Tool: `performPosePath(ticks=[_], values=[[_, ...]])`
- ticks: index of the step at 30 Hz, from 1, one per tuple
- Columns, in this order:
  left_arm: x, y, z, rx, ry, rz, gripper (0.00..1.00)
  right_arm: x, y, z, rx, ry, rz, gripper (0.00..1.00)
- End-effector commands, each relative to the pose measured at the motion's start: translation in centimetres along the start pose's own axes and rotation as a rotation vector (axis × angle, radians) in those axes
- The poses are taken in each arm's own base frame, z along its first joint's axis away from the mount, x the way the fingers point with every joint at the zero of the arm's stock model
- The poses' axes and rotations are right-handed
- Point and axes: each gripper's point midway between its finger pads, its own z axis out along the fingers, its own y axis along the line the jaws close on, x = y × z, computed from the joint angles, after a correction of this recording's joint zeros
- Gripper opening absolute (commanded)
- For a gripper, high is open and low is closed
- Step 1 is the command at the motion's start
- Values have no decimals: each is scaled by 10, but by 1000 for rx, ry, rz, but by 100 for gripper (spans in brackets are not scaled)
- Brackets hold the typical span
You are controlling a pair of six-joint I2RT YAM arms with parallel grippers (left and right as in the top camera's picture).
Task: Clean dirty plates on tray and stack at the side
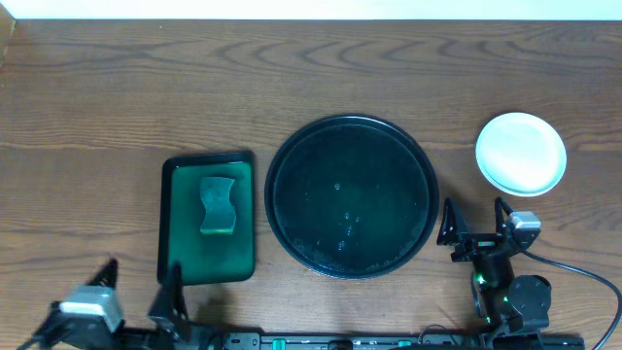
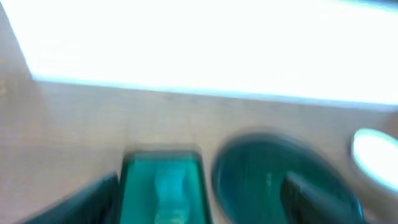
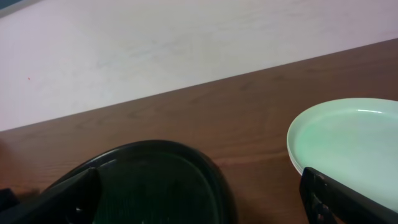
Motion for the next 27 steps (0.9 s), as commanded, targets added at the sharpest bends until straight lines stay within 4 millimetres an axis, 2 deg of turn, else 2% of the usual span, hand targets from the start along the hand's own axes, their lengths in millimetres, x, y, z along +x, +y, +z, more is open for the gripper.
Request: performPosePath(ticks=[1,5,9,13,16,21,27], values=[[-18,5,10,-35,-93,29,82,1,3,0,-15,3,-19,99],[-39,1,30,-30,-218,27,82,1,3,0,-15,3,-19,99],[-40,-1,58,-17,-285,21,82,1,3,0,-15,3,-19,99],[-23,-4,85,13,-304,20,82,1,3,0,-15,3,-19,99],[-8,-5,97,33,-317,17,82,1,3,0,-15,3,-19,99],[13,-3,104,44,-367,14,82,1,3,0,-15,3,-19,99],[46,6,116,22,-334,13,82,1,3,0,-15,3,-19,99]])
